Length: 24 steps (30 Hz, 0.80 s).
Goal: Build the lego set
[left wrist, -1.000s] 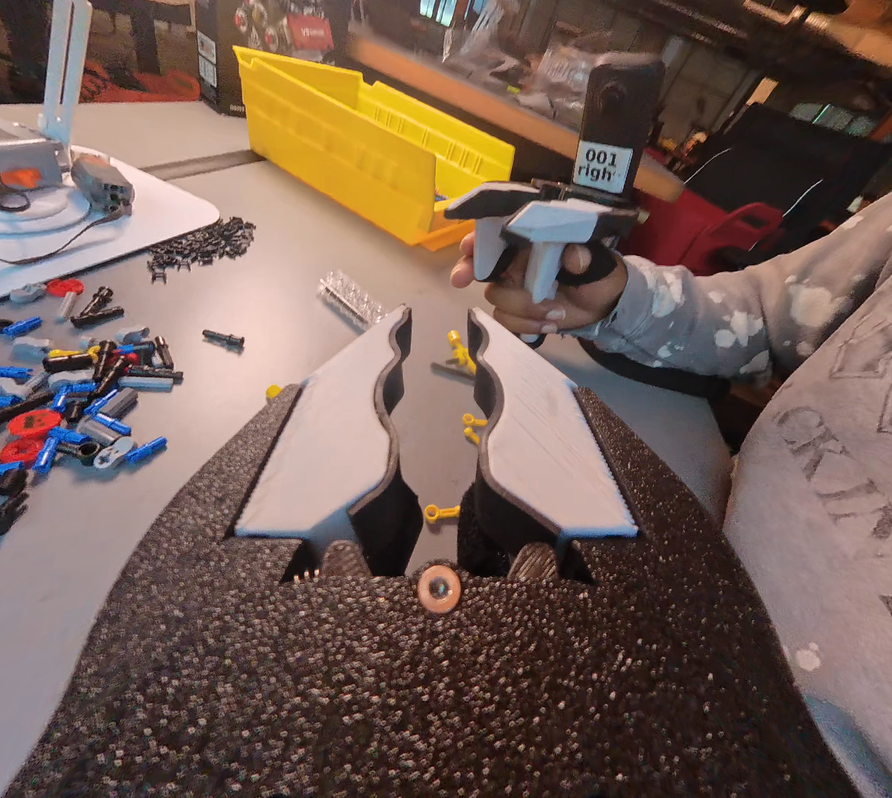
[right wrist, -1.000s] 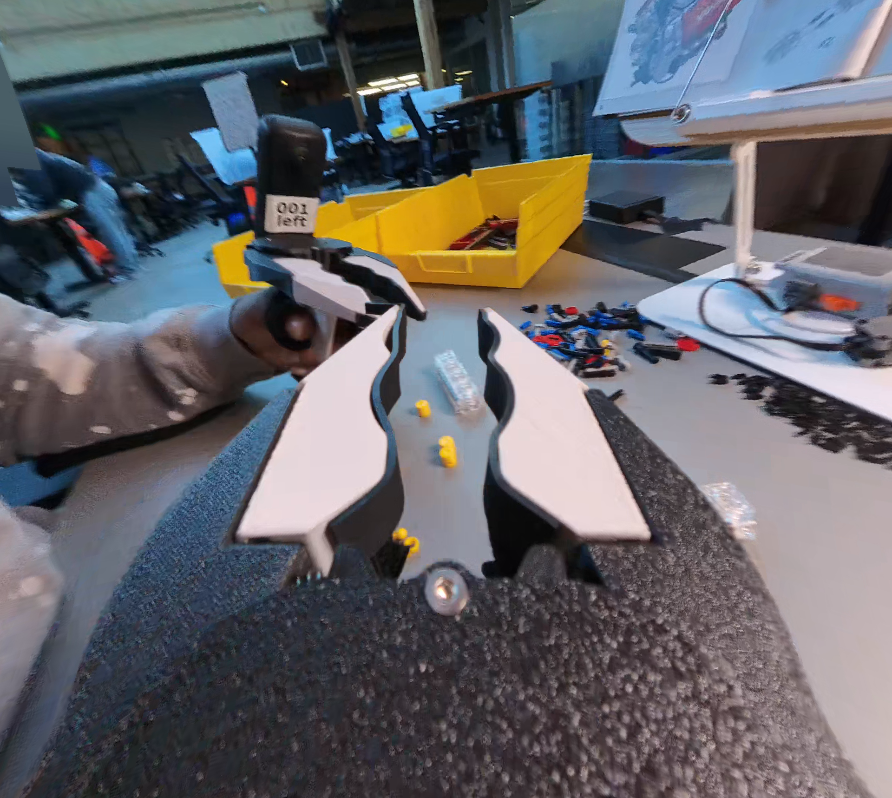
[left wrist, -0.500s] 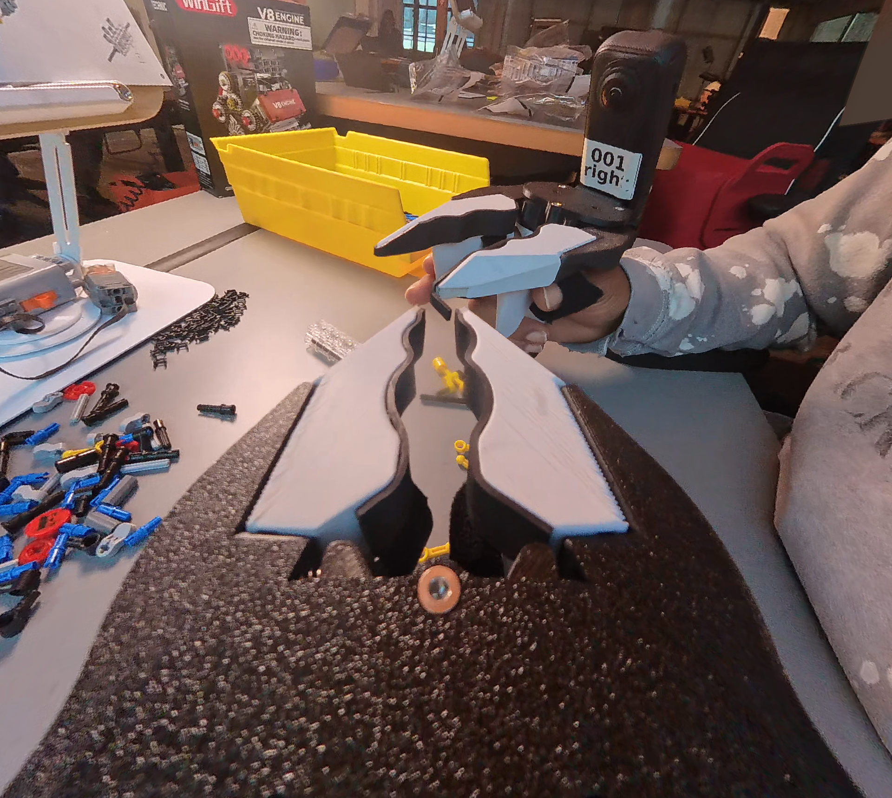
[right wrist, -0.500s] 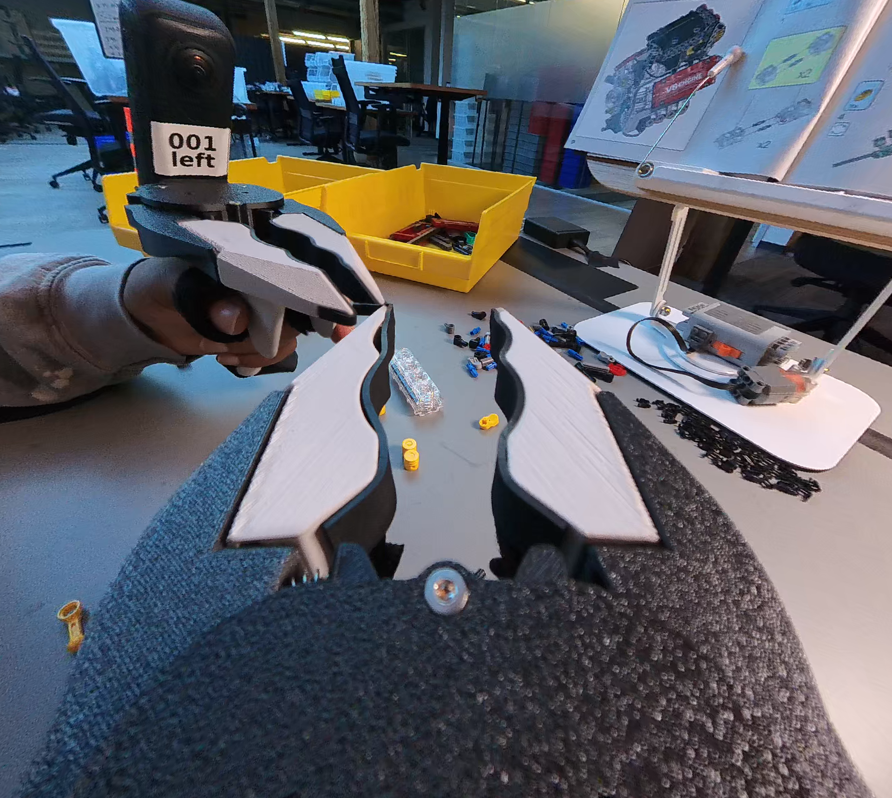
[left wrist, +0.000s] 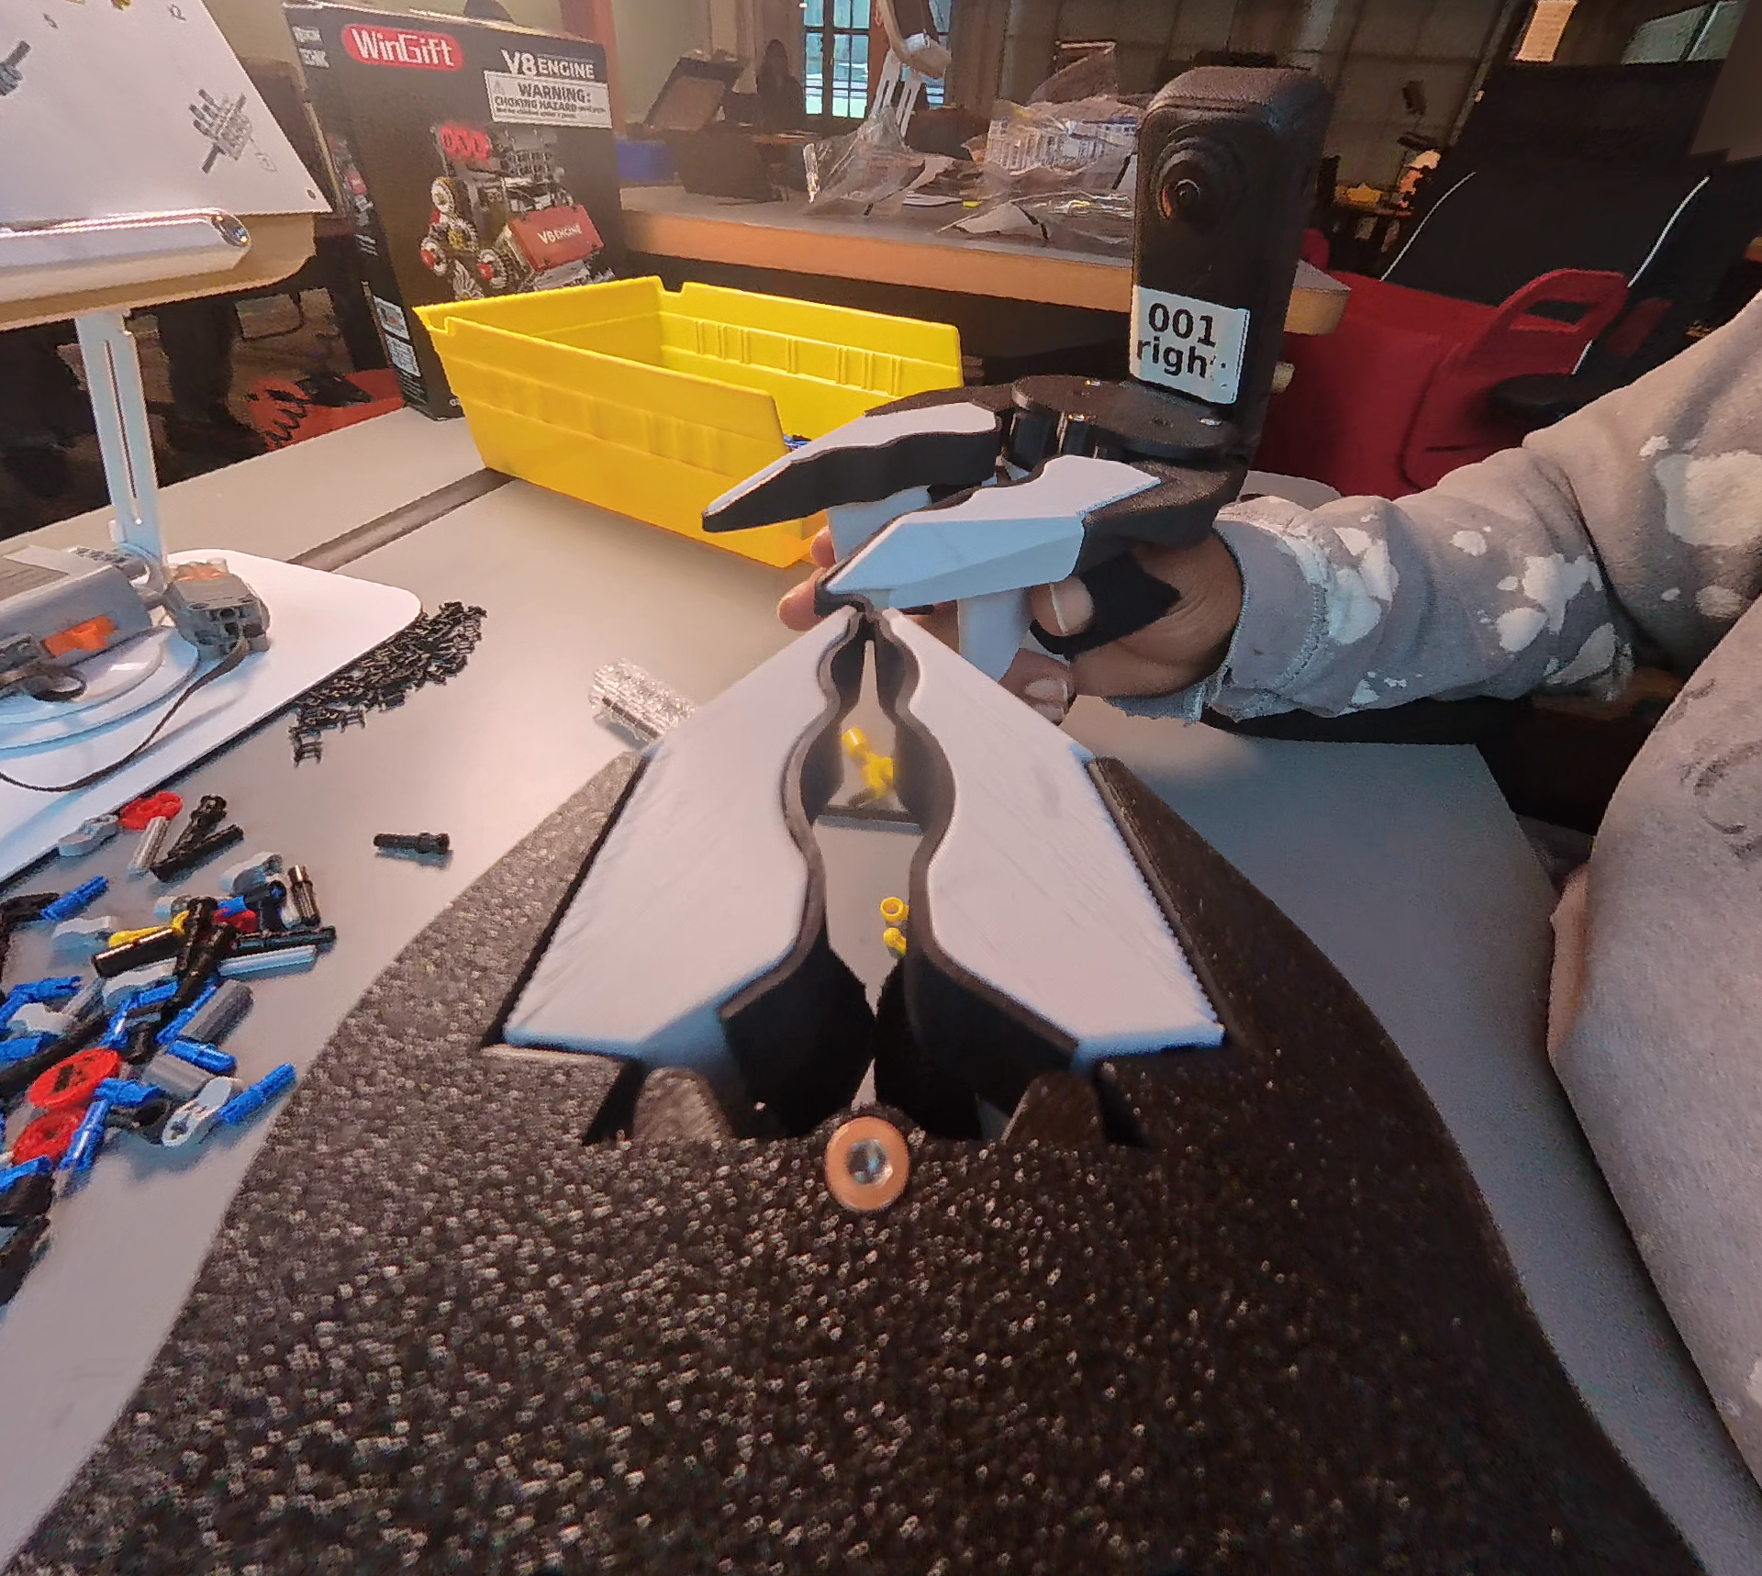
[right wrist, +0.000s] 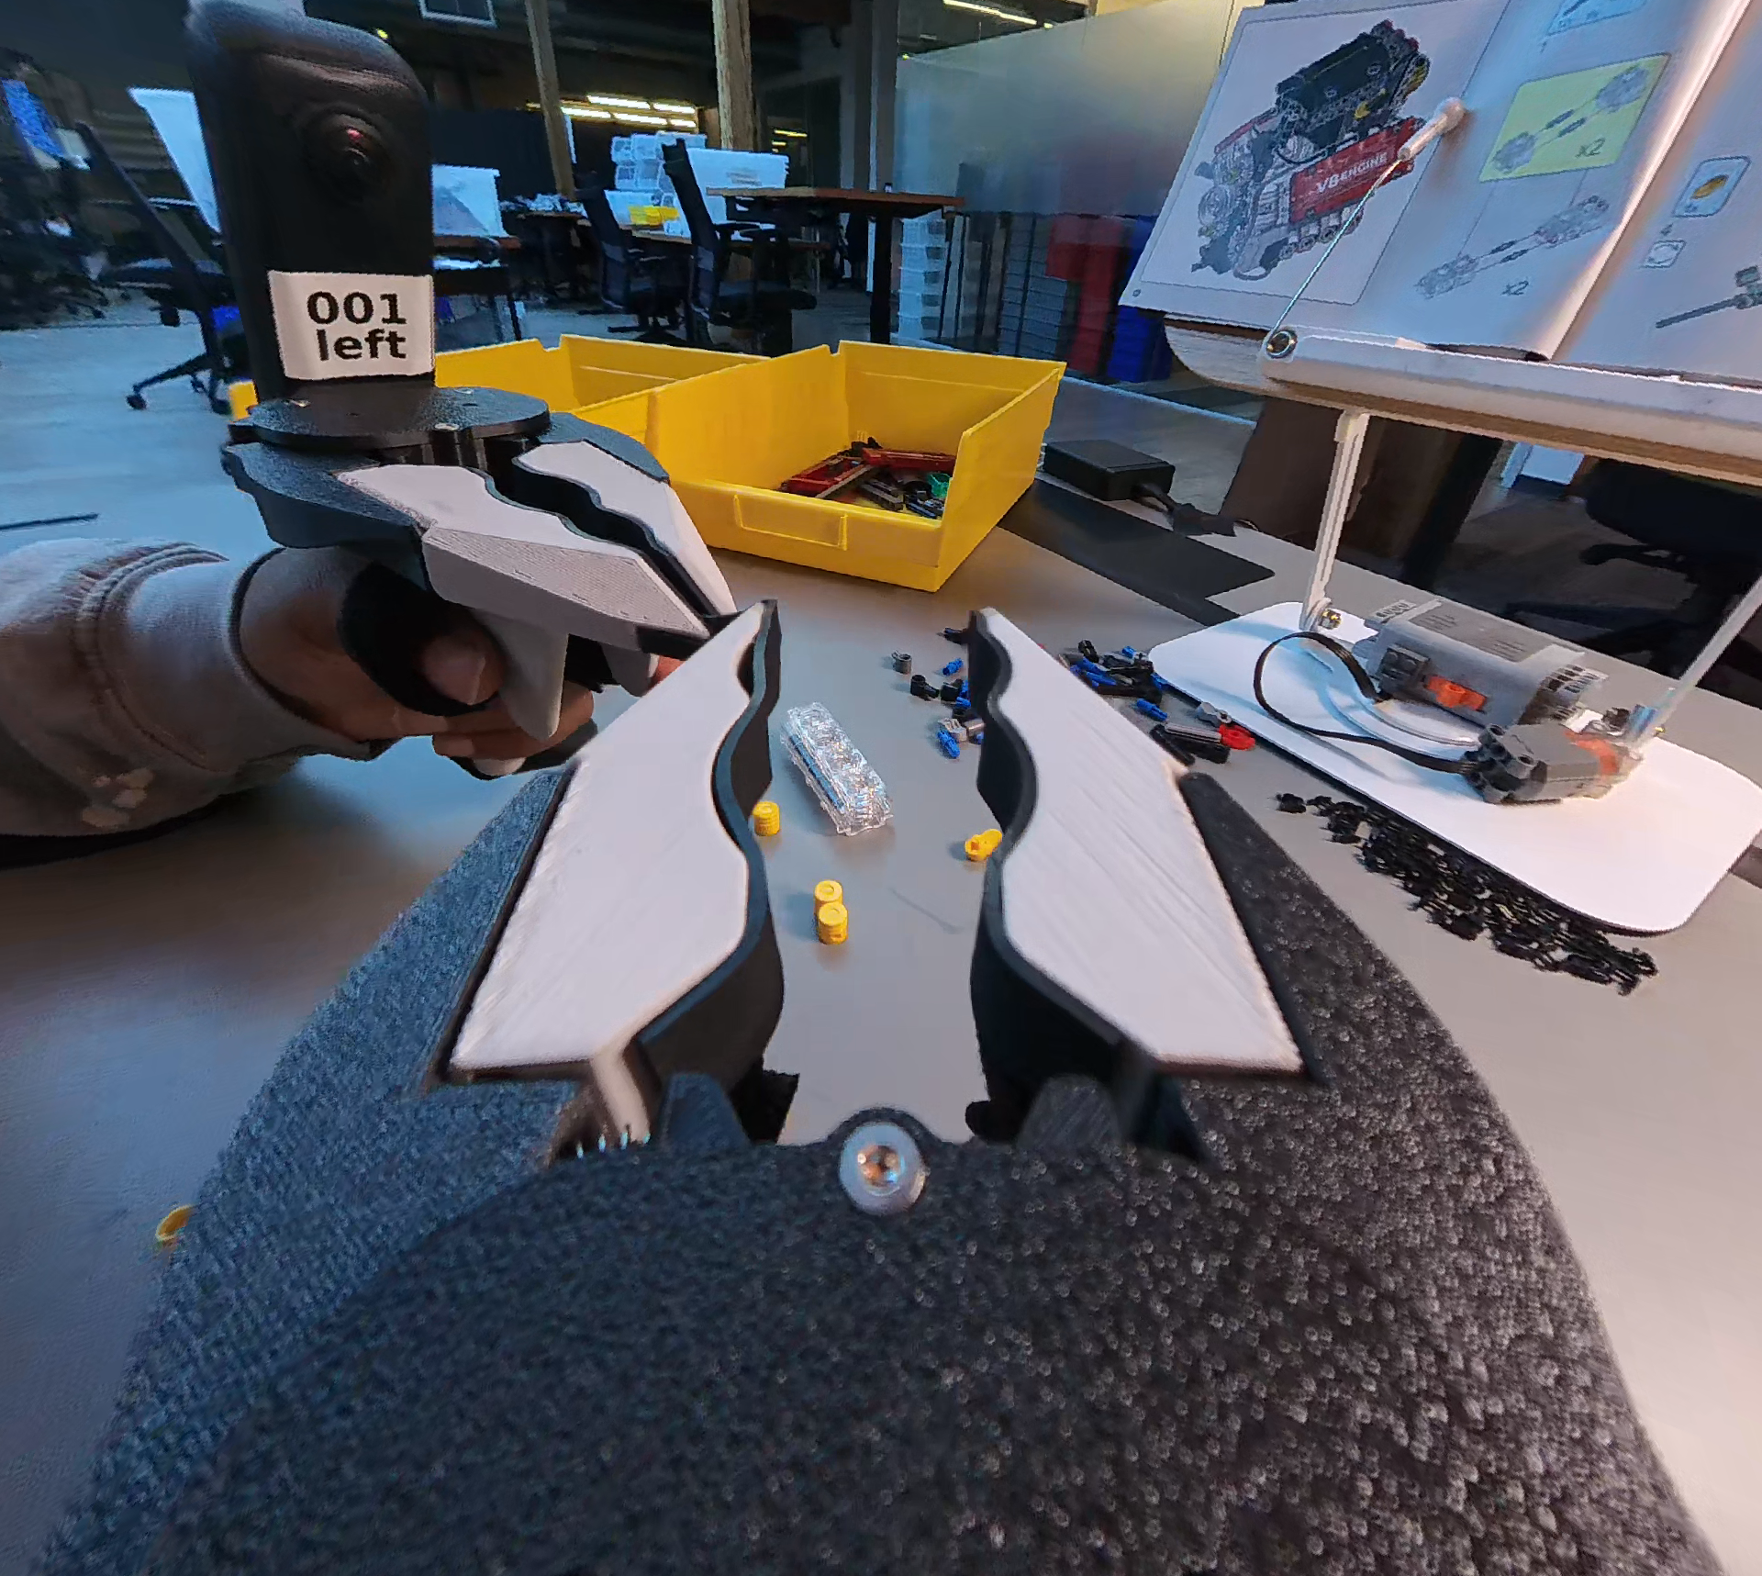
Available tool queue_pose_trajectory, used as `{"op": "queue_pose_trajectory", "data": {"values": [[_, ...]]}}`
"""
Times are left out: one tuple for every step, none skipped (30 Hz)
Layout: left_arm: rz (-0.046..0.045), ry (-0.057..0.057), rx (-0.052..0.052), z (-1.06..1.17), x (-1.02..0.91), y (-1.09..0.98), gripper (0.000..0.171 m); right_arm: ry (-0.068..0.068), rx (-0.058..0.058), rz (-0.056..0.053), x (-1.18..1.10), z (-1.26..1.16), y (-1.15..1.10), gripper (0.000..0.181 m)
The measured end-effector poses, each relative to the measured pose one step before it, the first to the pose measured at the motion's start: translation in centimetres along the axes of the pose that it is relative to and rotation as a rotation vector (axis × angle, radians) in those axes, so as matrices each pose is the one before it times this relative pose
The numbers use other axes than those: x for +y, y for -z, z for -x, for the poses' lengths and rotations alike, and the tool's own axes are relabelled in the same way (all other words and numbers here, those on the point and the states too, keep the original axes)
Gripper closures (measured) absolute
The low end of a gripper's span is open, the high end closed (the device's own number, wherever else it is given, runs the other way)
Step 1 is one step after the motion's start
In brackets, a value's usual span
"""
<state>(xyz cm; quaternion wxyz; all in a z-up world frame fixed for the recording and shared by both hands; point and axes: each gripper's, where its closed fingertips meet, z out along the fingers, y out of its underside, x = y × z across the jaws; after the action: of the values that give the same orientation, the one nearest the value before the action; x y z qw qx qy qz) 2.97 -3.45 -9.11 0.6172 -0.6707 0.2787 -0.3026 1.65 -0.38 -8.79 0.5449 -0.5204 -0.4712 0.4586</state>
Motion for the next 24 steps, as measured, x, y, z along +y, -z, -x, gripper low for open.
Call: {"op": "queue_pose_trajectory", "data": {"values": [[0.00096,-0.0051,-0.0054,-0.004,-0.042,-0.025,0.170,-0.0104,-0.0076,-0.0036,-0.018,0.077,0.002,0.144],[0.00244,-0.0066,-0.0070,0.005,0.008,-0.045,0.170,-0.0093,-0.0067,-0.0029,0.011,0.077,-0.009,0.146],[0.00111,-0.0122,-0.0070,-0.055,0.002,-0.059,0.169,-0.0082,-0.0064,-0.0043,0.010,0.085,-0.005,0.149],[-0.00105,-0.0170,0.0041,-0.282,-0.037,-0.085,0.167,-0.0071,-0.0109,-0.0065,-0.022,0.161,-0.027,0.151],[0.00026,-0.0167,0.0141,-0.476,-0.017,-0.150,0.166,-0.0104,-0.0142,-0.0031,-0.004,0.235,-0.052,0.154],[0.00150,-0.0175,-0.0038,-0.191,-0.007,-0.131,0.159,-0.0161,0.0029,-0.0079,-0.074,-0.053,-0.015,0.158],[0.00367,-0.0253,-0.0097,0.000,-0.030,-0.022,0.157,-0.0187,-0.0042,-0.0063,-0.058,-0.038,0.007,0.158],[0.00328,-0.0206,-0.0031,0.040,-0.077,0.101,0.157,-0.0279,-0.0186,-0.0065,-0.088,0.066,0.036,0.157],[-0.00435,-0.0021,0.0085,-0.021,-0.172,0.180,0.158,-0.0365,-0.0278,-0.0061,-0.115,0.157,0.043,0.155],[-0.01186,0.0140,0.0215,-0.147,-0.208,0.173,0.158,-0.0344,-0.0274,-0.0019,-0.058,0.163,0.017,0.152],[-0.00505,0.0211,0.0343,-0.300,-0.054,0.128,0.159,-0.0203,-0.0298,0.0019,0.026,0.287,-0.010,0.152],[0.00519,0.0194,0.0343,-0.288,0.107,0.104,0.160,-0.0075,-0.0187,0.0060,0.101,0.208,-0.021,0.151],[0.00228,0.0162,0.0247,-0.127,0.036,0.149,0.160,0.0017,-0.0007,0.0044,0.074,-0.006,-0.008,0.149],[-0.00345,0.0217,0.0331,-0.219,-0.088,0.222,0.159,0.0013,-0.0036,-0.0053,-0.111,0.029,0.032,0.148],[-0.00556,0.0319,0.0462,-0.363,-0.156,0.284,0.159,-0.0090,-0.0089,-0.0110,-0.235,0.074,0.075,0.147],[-0.00684,0.0336,0.0470,-0.372,-0.173,0.327,0.160,-0.0152,-0.0077,-0.0100,-0.231,0.003,0.088,0.146],[-0.00937,0.0288,0.0335,-0.179,-0.200,0.363,0.160,-0.0155,-0.0111,-0.0109,-0.215,0.028,0.097,0.146],[-0.01119,0.0213,0.0133,0.095,-0.202,0.347,0.159,-0.0141,-0.0197,-0.0116,-0.220,0.150,0.107,0.145],[-0.01320,0.0163,-0.0020,0.318,-0.197,0.349,0.160,-0.0162,-0.0271,-0.0070,-0.140,0.273,0.057,0.145],[-0.01807,0.0158,-0.0041,0.347,-0.226,0.311,0.160,-0.0206,-0.0356,-0.0052,-0.095,0.412,0.014,0.145],[-0.02916,0.0201,0.0001,0.295,-0.344,0.282,0.160,-0.0271,-0.0534,-0.0103,-0.135,0.705,-0.015,0.145],[-0.03506,0.0279,0.0133,0.097,-0.400,0.214,0.159,-0.0354,-0.0657,-0.0120,-0.148,0.920,-0.046,0.145],[-0.03547,0.0352,0.0251,-0.093,-0.365,0.116,0.160,-0.0375,-0.0655,-0.0042,-0.030,0.931,-0.120,0.146],[-0.03711,0.0380,0.0345,-0.283,-0.354,0.004,0.160,-0.0321,-0.0603,0.0023,0.123,0.891,-0.184,0.146]]}}
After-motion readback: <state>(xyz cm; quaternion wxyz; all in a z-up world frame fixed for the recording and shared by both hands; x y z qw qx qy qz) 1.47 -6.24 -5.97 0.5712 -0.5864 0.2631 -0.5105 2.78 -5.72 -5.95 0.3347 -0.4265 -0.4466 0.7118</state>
